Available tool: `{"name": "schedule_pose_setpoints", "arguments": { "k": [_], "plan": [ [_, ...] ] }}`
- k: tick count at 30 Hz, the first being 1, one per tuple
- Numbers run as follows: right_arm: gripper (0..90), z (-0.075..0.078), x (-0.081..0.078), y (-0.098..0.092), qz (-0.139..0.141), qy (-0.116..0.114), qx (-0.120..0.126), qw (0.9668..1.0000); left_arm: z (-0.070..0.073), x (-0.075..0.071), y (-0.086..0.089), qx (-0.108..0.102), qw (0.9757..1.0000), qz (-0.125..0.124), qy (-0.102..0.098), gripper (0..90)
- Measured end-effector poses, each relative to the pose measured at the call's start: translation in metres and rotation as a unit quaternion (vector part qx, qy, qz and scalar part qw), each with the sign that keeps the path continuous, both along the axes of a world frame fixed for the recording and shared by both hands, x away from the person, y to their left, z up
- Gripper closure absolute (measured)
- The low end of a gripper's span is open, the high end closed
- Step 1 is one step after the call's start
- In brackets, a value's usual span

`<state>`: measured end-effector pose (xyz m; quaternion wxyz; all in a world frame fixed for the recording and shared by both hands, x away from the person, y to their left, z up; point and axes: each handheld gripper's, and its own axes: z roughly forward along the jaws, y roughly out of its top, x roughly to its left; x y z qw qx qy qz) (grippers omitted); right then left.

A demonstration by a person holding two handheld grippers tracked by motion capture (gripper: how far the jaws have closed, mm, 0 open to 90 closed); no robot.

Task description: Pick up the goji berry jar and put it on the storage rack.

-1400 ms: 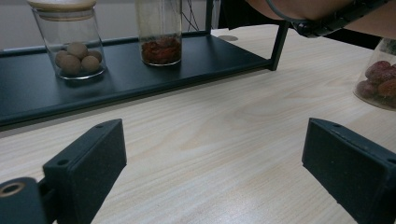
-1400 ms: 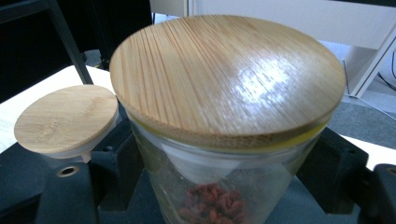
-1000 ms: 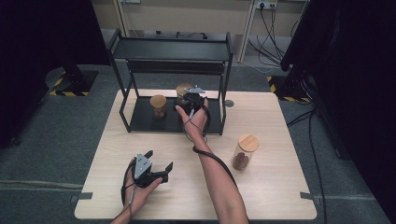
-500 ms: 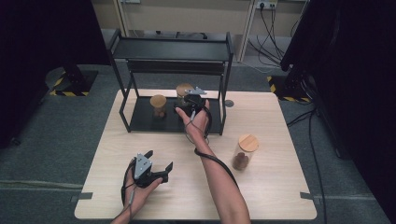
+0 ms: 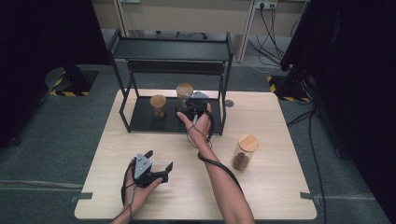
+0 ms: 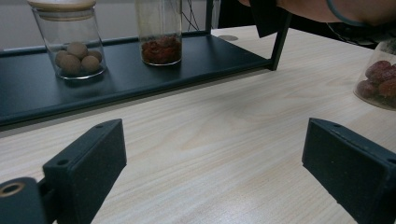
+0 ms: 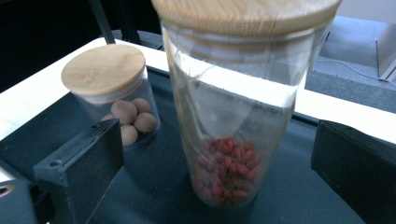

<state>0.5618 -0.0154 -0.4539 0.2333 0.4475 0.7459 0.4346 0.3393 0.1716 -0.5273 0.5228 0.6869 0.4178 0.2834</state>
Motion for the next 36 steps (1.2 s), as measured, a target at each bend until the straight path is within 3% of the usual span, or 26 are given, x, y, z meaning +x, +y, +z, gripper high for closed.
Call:
{"name": "schedule_pose_setpoints", "arguments": {
  "k": [23,36],
  "plan": [
    [2.9,0.000,-0.017,-0.006,0.016,0.014,0.011,0.9997,0.000,0.000,0.000,-0.001,1.0000,0.001,0.001,5.7],
    [2.9,0.000,-0.028,-0.012,0.022,0.008,0.010,0.9997,0.000,0.000,0.000,0.001,1.0000,0.001,0.001,5.7]
  ]
}}
